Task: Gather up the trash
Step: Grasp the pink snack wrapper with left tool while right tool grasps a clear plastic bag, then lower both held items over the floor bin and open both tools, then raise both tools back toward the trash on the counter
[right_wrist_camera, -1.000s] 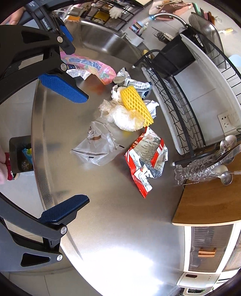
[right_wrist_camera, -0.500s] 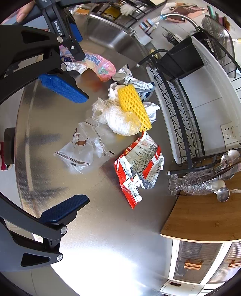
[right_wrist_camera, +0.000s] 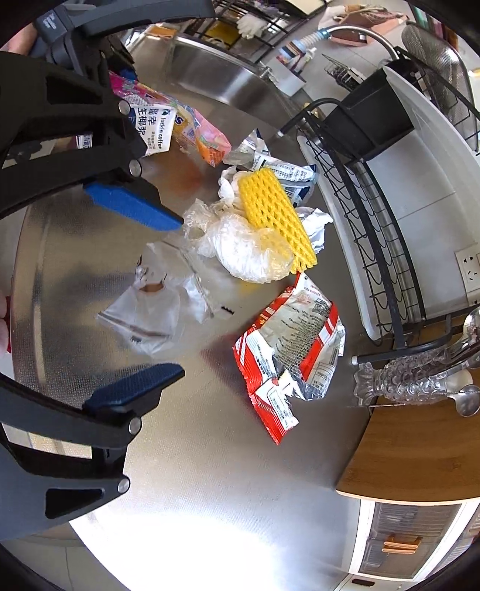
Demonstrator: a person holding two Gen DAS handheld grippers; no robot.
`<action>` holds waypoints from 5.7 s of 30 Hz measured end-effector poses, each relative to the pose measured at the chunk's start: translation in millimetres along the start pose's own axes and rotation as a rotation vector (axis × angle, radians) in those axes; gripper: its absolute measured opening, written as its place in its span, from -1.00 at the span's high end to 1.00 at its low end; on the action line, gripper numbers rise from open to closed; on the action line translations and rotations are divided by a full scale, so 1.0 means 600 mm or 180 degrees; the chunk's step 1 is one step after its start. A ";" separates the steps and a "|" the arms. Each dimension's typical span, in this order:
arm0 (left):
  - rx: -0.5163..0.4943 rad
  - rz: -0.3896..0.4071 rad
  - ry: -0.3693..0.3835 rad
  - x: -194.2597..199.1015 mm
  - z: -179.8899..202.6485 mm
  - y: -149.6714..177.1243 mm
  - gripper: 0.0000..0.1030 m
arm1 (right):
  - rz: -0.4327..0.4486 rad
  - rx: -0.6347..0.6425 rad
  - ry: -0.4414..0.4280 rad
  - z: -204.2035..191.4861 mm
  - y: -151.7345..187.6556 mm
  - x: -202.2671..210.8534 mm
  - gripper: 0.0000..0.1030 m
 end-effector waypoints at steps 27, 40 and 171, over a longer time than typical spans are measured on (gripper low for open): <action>-0.0262 0.0420 0.0081 0.153 0.017 0.014 0.60 | 0.0523 0.0299 0.0030 -0.089 -0.031 0.138 0.41; -0.0363 0.0833 0.0063 0.313 -0.016 0.085 0.61 | 0.0860 0.0423 0.0007 -0.145 0.008 0.290 0.41; -0.0523 0.0832 0.0464 0.175 -0.043 0.084 -0.84 | 0.0542 -0.0025 0.0044 -0.052 0.083 0.167 -0.93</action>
Point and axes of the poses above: each gripper's, at about its wrist camera, not at the fingertips, and x roughly against the way its jaws point, z to its right, y to its underside, the point moved 5 cm from there along -x, roughly the way its jaws point, and after that the axes turned 12 degrees about x, right-handed, at the moved point
